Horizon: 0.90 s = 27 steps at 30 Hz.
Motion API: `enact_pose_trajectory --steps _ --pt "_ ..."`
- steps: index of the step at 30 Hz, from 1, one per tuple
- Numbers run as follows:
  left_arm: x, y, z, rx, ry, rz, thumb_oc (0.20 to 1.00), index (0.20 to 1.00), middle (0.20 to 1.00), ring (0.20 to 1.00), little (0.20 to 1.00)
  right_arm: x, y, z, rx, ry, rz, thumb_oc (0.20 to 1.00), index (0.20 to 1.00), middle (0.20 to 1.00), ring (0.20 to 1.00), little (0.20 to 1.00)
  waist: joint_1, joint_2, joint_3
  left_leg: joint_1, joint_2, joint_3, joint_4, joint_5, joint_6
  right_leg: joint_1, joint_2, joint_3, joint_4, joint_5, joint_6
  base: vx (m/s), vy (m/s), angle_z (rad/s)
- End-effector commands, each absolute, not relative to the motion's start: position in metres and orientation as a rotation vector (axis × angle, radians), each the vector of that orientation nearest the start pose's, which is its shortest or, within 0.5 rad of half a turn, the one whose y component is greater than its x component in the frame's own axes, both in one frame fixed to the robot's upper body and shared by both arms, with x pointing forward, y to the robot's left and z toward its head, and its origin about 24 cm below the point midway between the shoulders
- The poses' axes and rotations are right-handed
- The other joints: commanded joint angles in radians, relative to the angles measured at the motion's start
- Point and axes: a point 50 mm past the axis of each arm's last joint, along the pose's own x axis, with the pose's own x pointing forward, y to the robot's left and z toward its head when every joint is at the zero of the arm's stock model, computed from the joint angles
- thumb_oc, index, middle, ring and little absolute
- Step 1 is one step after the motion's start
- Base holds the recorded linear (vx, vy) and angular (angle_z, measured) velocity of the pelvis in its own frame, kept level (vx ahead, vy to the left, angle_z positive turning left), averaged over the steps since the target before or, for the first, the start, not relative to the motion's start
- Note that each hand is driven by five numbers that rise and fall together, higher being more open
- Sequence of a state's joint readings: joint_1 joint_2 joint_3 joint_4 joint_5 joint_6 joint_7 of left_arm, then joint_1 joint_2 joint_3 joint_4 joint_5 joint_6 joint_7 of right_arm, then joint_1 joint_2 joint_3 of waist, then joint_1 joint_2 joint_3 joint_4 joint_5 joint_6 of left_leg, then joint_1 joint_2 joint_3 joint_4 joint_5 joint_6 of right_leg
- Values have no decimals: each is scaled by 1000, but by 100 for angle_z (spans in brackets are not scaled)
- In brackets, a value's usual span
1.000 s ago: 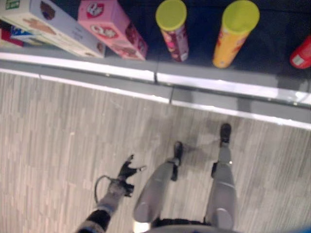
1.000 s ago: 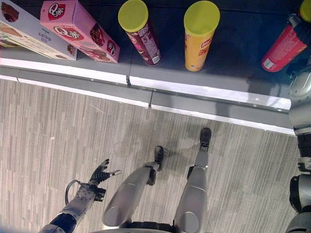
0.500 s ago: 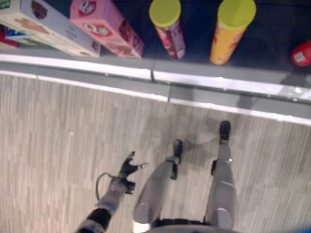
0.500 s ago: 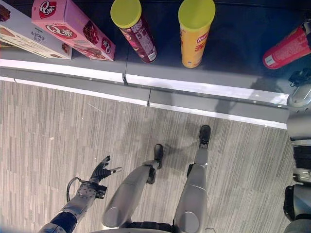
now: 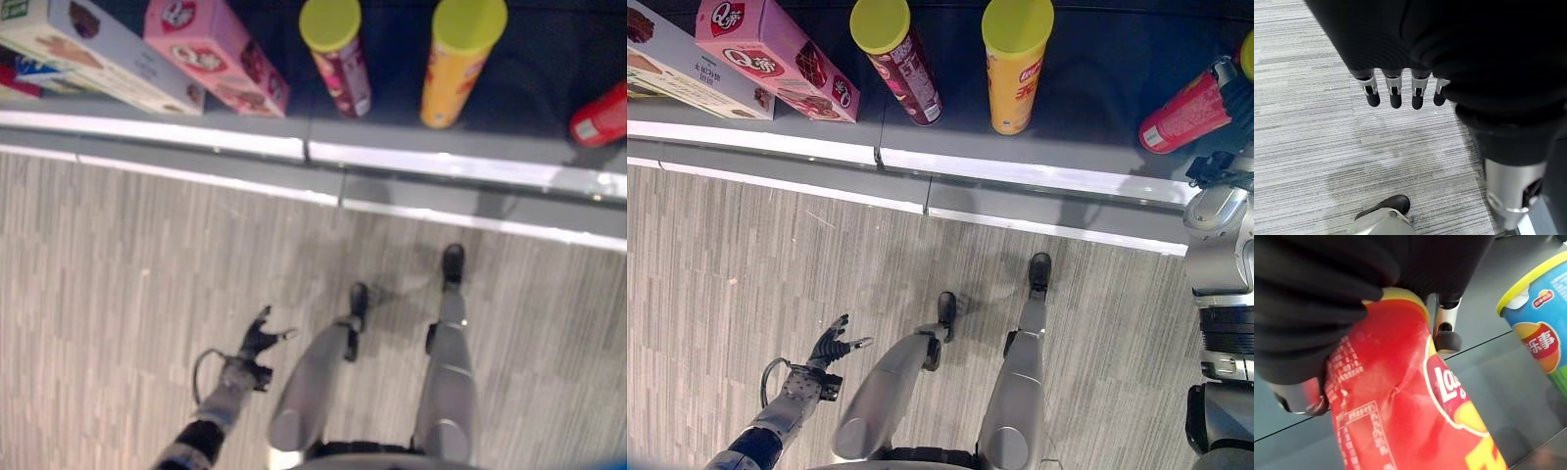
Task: Put the goods on the table back onto the shelves and tidy them up.
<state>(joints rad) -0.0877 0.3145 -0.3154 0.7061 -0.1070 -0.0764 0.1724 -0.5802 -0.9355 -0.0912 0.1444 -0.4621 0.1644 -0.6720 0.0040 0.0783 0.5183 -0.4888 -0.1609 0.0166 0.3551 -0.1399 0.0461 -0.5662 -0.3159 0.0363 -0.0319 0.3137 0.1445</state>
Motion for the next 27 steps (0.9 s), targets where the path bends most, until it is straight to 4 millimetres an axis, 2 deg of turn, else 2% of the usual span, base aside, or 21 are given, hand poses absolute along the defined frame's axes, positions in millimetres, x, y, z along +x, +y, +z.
enact_pose_trajectory --steps 1,7,8,9,10,11,27 --pt "198 219 -89 388 609 47 1000 1000 1000 1000 1000 268 -311 330 -1176 -871 -1099 200 200 200 200 200 5 15 2 63 56 -91 -100 -49 -89 12 -16 -27 75 -116 44 0 0 0" --pt "197 219 -90 384 612 50 1000 1000 1000 1000 1000 270 -310 333 -1191 -874 -1093 200 200 200 200 200 8 14 1 65 59 -96 -107 -41 -93 18 -17 -33 72 -116 43 0 0 0" --pt "197 219 -90 384 612 50 1000 1000 1000 1000 1000 270 -310 333 -1191 -874 -1093 379 379 379 379 379 8 14 1 65 59 -97 -107 -41 -93 18 -17 -33 72 -116 43 0 0 0" --pt "198 219 -90 386 609 49 1000 1000 1000 1000 1000 270 -310 333 -1190 -879 -1097 655 655 655 655 655 9 14 1 67 60 -97 -107 -41 -93 19 -17 -34 72 -117 43 0 0 0" --pt "198 219 -90 386 608 50 1000 1000 1000 1000 1000 269 -310 334 -1192 -881 -1098 881 881 881 881 881 9 14 1 67 59 -97 -107 -42 -93 20 -17 -35 72 -117 43 0 0 0" --pt "198 219 -90 386 608 49 1000 1000 1000 1000 1000 269 -309 334 -1192 -882 -1097 1000 1000 1000 1000 1000 9 14 1 67 60 -98 -106 -42 -93 20 -17 -35 72 -118 43 0 0 0" --pt "199 218 -92 397 625 52 1000 1000 1000 1000 1000 266 -302 337 -1162 -926 -1087 1000 1000 1000 1000 1000 7 6 -3 54 55 -90 -81 -49 -93 25 -23 -33 73 -116 42 0 0 0"
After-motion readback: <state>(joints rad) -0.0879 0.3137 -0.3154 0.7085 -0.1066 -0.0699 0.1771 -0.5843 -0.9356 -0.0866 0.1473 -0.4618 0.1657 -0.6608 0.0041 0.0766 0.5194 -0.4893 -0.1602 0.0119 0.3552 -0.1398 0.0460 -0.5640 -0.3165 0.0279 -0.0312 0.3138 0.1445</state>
